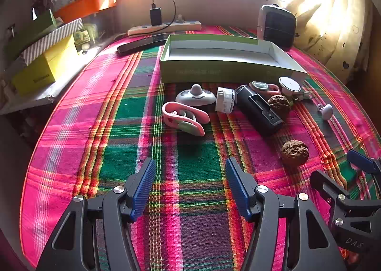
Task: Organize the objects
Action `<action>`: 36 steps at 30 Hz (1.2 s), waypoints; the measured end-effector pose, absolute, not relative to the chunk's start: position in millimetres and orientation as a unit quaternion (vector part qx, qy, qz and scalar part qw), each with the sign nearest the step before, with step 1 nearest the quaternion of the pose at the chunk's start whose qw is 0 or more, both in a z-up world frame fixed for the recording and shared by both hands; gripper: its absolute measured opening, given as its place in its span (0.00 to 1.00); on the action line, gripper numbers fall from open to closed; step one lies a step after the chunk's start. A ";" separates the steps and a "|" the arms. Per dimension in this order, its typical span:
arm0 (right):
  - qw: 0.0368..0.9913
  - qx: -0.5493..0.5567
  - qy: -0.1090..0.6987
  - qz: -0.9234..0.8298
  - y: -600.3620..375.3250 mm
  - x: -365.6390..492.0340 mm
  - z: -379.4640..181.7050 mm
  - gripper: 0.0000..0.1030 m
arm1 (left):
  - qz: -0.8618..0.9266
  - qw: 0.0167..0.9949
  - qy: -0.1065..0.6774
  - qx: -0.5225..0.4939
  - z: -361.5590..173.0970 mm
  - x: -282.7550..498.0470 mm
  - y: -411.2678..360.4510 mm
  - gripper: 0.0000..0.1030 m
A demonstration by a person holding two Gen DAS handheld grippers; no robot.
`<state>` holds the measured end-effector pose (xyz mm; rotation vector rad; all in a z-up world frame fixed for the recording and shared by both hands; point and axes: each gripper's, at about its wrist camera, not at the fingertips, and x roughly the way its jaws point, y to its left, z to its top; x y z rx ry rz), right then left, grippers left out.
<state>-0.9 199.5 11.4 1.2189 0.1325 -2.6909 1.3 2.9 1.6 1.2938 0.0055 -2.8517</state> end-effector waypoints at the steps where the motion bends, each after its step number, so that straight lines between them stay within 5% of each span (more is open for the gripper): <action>1: 0.092 0.411 0.045 -0.906 199.6 -0.9 11.4 0.93 | -0.911 0.005 0.001 0.413 1.8 1.1 3.2 0.58; 36: 0.180 0.421 0.085 -0.885 159.6 -17.0 10.8 0.88 | -0.903 -0.041 0.017 0.427 3.3 -6.5 -26.9 0.58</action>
